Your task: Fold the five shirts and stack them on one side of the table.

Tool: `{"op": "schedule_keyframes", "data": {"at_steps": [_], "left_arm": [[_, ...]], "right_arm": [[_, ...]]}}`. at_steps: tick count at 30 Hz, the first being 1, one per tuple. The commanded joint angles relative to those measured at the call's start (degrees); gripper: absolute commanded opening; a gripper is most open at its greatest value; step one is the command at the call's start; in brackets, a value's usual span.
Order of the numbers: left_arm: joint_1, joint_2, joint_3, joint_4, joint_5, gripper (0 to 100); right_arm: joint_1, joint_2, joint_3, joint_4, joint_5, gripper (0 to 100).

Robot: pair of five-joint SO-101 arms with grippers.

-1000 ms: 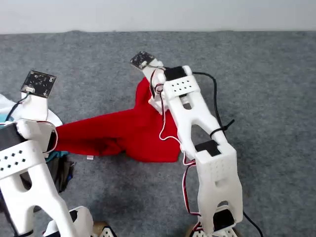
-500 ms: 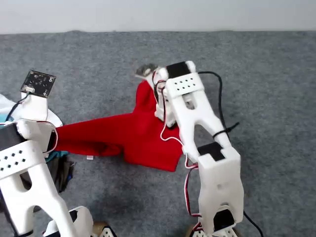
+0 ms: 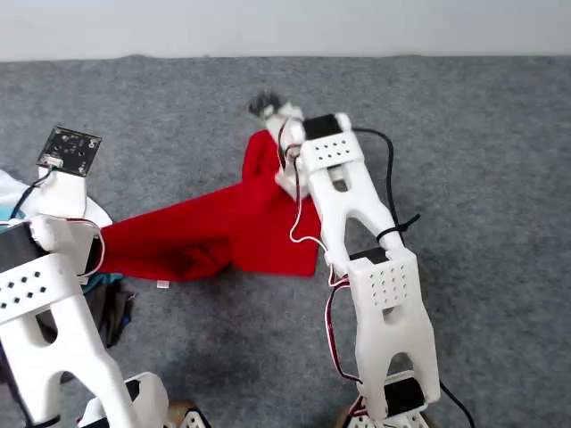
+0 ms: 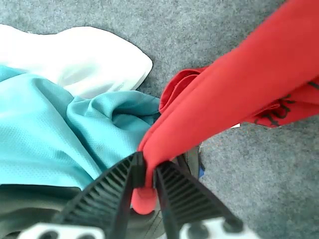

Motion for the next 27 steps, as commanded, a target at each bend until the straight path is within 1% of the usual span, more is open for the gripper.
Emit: {"op": "schedule_keyframes", "data": {"at_steps": [1,9,14,19,23,25,27], "left_arm": [[-0.70,-0.18,-2.59,-0.26,0.53,1],[-0.70,-0.18,-2.51,-0.26,0.53,1],[-0.70,-0.18,-2.42,-0.26,0.53,1],[-0.70,-0.18,-2.33,-0.26,0.53,1],[-0.70,-0.18,-2.33,-0.35,0.53,1],[-0.62,-0.18,-2.33,-0.35,0.53,1],[-0.53,-0.18,-2.33,-0.44,0.53,1]], "right_arm": [[0.40,-1.01,-6.86,1.19,-0.18,3.9],[0.31,-1.63,-8.53,19.65,-0.18,3.9],[0.40,-5.93,-5.63,19.91,-0.44,4.1],[-1.19,-14.73,5.10,20.00,-0.35,5.1],[-2.07,-20.26,15.47,19.82,-0.26,13.5],[-2.68,-20.79,19.08,19.74,-0.26,18.8],[-4.00,-20.88,21.71,19.74,-0.26,21.4]]}}
